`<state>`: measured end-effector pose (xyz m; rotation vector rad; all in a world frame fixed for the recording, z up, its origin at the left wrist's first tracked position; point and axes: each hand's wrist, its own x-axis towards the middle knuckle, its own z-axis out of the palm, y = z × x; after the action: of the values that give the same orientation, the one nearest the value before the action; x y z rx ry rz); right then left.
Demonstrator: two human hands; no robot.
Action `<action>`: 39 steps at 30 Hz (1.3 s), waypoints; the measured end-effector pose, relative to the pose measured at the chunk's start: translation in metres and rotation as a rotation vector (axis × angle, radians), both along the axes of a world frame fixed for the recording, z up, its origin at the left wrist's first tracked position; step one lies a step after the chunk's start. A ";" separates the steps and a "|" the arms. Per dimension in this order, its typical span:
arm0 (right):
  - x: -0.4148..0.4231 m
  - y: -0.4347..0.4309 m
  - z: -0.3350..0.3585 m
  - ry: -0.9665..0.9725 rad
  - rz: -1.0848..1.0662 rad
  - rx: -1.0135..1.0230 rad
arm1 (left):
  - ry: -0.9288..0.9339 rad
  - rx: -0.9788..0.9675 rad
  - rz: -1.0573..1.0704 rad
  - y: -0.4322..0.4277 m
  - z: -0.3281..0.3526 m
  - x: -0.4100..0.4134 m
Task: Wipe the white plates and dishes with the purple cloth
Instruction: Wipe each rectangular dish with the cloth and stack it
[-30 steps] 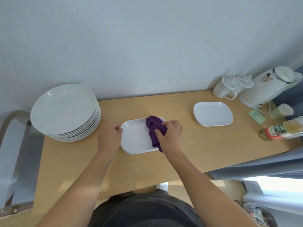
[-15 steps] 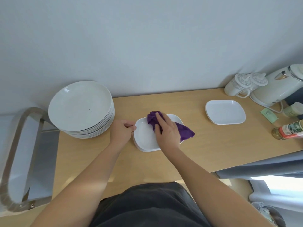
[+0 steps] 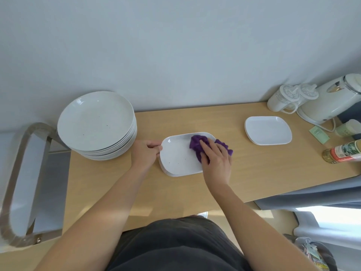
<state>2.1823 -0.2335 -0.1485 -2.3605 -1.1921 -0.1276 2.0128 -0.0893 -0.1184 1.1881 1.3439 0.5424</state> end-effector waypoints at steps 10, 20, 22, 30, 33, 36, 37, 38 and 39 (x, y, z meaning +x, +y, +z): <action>-0.041 0.050 0.001 0.254 0.282 0.033 | -0.122 -0.212 0.101 0.008 -0.002 -0.001; -0.010 -0.007 0.021 0.324 0.531 -0.078 | 0.037 0.011 0.038 0.003 -0.012 0.005; 0.013 -0.011 0.025 0.270 0.417 -0.085 | 0.051 0.043 0.024 0.001 -0.011 0.005; 0.004 0.005 0.014 0.289 -0.081 -0.124 | 0.137 0.121 -0.022 -0.003 -0.011 0.005; -0.011 0.015 0.008 0.229 -0.080 -0.225 | 0.160 0.147 -0.026 -0.005 -0.011 0.004; -0.024 0.019 0.007 0.248 0.062 -0.153 | 0.164 0.136 -0.038 -0.005 -0.010 0.004; -0.032 0.019 0.008 0.282 0.144 -0.110 | 0.158 0.136 -0.037 -0.004 -0.010 0.004; -0.040 0.018 0.010 0.326 0.234 -0.085 | 0.163 0.143 -0.039 -0.004 -0.010 0.004; -0.049 0.017 0.010 0.371 0.313 -0.079 | 0.180 0.158 -0.047 -0.004 -0.010 0.005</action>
<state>2.1334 -0.2170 -0.1383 -2.1035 -1.3719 0.4487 2.0174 -0.0929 -0.1281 1.4222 1.4410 0.5254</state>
